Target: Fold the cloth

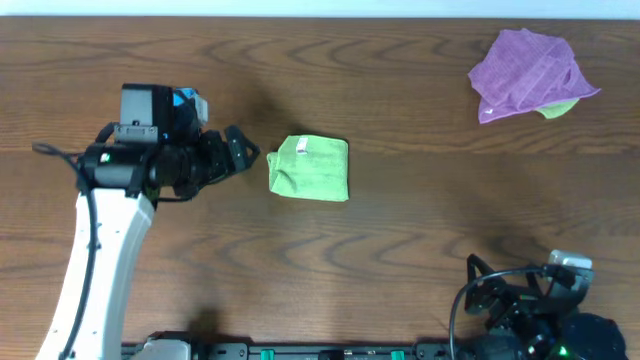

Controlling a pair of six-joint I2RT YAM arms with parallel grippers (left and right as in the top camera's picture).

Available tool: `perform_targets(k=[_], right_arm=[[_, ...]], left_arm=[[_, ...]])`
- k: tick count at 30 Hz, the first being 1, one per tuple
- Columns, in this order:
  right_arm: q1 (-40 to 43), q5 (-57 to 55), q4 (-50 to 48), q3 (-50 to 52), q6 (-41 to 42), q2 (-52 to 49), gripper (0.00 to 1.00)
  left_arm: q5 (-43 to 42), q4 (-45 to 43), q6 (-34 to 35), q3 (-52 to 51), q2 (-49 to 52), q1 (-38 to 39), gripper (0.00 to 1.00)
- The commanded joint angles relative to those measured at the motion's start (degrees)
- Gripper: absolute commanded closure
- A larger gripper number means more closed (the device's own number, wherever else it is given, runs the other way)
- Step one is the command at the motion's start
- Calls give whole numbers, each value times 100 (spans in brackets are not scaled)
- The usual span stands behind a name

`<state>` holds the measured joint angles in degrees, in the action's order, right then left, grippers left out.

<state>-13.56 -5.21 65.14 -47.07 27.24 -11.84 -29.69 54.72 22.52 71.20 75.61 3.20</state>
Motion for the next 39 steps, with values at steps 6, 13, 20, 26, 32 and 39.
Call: perform_targets(k=[6,13,20,26,32,39], right_arm=[[42,-227,-17,37,234,33,1],[42,-225,160,37,232,33,1],[42,-225,387,37,232,33,1],[42,-225,522,37,232,33,1],[42,-225,522,37,232,33,1],[42,-225,522,37,232,33,1]], left_arm=[[-35,343,549,-81,-378,125,5],[509,160,1338,-741,-1259,511,5],[651,-898,2155,-2138,-2312,855,5],[575,-3143,2949,-3768,-2472,1311,5],[839,-5145,3585,-4656,-1858,1552,5],[876,-6179,3604,-4715,-656,1558,5]])
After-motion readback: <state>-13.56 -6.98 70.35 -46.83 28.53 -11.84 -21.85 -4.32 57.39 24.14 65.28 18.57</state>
